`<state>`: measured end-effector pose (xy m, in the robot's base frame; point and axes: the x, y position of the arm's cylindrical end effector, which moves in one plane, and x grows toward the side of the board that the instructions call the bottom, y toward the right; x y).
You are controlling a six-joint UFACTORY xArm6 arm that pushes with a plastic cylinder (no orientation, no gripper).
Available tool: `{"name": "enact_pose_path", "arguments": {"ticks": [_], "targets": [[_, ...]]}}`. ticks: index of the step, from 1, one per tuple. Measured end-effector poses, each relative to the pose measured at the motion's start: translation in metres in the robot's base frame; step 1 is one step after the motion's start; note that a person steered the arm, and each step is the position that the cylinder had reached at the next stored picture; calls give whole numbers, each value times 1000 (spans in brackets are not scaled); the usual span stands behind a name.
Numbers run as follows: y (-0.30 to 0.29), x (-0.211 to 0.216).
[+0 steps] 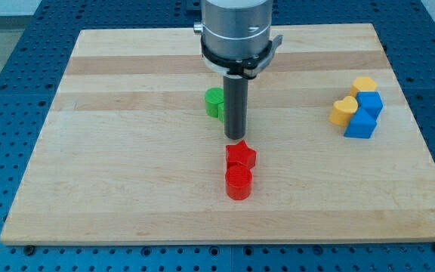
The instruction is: Move the red blocks close to the green blocks
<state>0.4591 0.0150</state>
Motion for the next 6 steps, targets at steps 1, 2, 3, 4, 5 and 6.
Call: {"name": "enact_pose_path", "arguments": {"ticks": [1, 2, 3, 4, 5, 6], "targets": [[27, 8], [50, 29], [65, 64], [64, 105], [41, 126], [15, 126]]}}
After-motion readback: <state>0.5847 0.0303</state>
